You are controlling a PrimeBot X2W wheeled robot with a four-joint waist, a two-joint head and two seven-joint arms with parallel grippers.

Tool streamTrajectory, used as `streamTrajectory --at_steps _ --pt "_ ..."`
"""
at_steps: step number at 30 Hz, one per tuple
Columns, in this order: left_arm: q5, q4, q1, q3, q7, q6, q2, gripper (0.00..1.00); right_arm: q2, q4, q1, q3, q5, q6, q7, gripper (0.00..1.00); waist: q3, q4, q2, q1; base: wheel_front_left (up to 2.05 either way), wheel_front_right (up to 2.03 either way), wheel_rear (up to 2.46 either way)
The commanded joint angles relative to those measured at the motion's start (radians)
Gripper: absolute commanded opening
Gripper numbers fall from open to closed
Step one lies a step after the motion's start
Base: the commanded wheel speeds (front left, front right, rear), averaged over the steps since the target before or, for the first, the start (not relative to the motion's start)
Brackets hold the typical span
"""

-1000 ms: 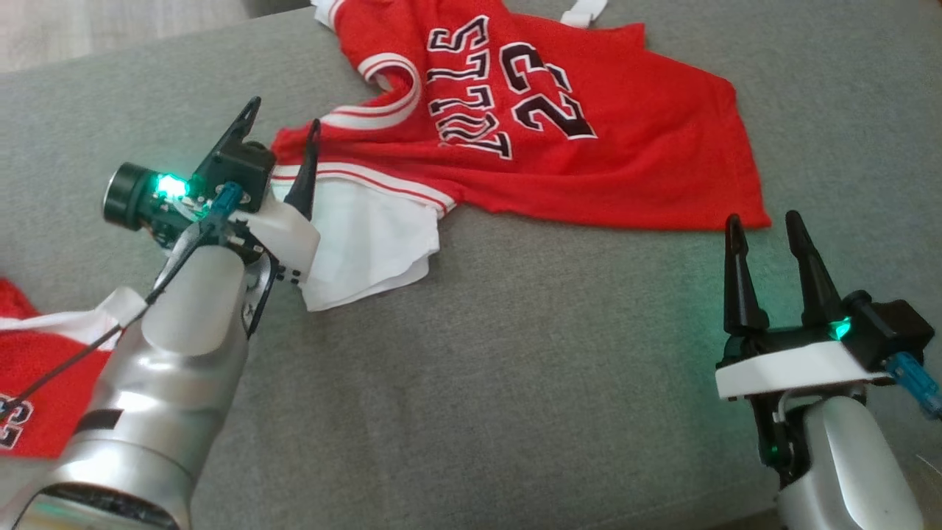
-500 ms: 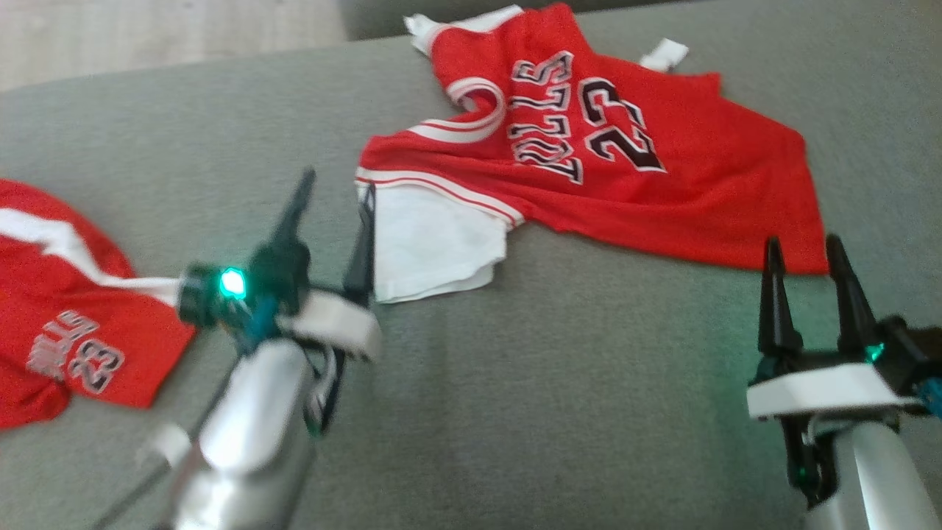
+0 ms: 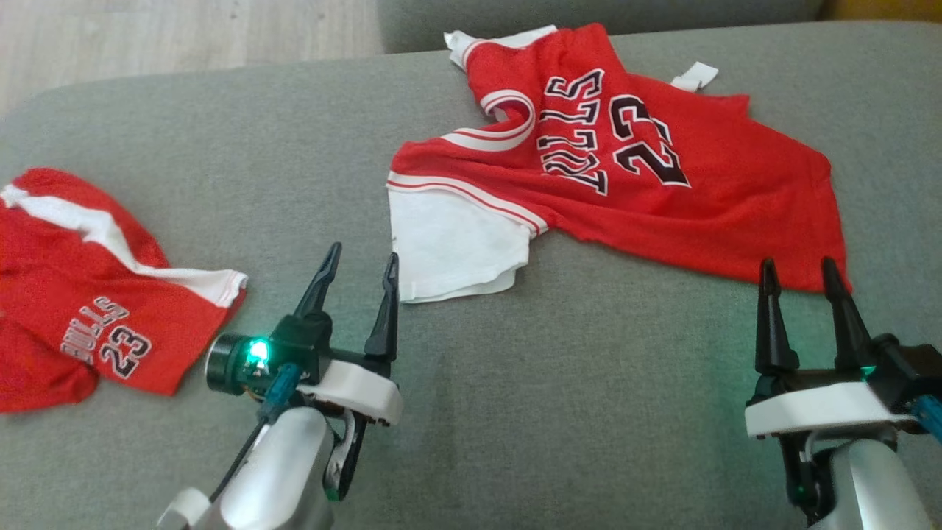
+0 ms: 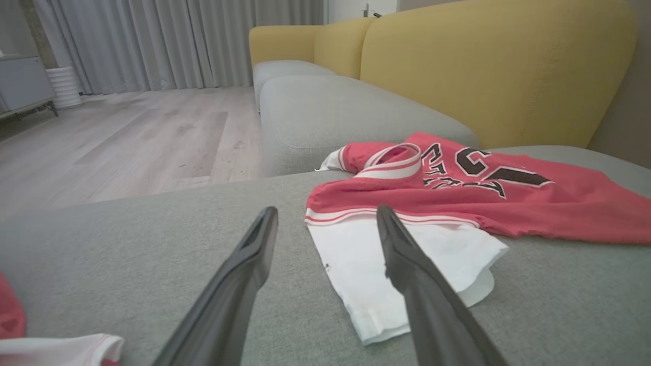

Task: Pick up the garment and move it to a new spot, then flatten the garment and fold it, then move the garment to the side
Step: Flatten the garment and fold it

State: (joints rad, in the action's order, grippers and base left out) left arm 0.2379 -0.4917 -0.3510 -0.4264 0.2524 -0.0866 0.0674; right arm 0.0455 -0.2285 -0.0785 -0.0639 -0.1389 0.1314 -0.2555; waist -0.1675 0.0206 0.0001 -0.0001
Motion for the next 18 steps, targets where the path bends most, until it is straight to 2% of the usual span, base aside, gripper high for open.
streamTrajectory --at_steps 1,6,12,18 --pt "0.001 0.009 -0.058 0.019 0.008 0.007 0.004 1.00 0.005 0.035 -0.030 0.029 0.002 -0.001 -0.006 1.00 -0.014 -0.016 -0.0001 0.0001 0.00 0.00 0.00" --pt "0.005 -0.066 -0.092 -0.006 -0.053 0.027 0.002 1.00 0.005 0.038 -0.034 0.034 -0.006 -0.001 -0.006 1.00 -0.040 -0.046 -0.0001 0.0001 0.00 0.00 0.00" --pt "0.016 -0.161 -0.120 -0.010 -0.137 0.008 0.000 1.00 0.005 0.041 -0.045 0.037 -0.017 -0.001 -0.006 1.00 -0.065 -0.075 -0.0001 0.0001 0.00 0.00 0.00" --pt "0.026 -0.213 -0.142 -0.005 -0.144 -0.008 -0.001 1.00 0.005 0.039 -0.049 0.037 -0.024 -0.001 -0.006 1.00 -0.077 -0.091 -0.0001 0.0001 0.00 0.00 0.00"
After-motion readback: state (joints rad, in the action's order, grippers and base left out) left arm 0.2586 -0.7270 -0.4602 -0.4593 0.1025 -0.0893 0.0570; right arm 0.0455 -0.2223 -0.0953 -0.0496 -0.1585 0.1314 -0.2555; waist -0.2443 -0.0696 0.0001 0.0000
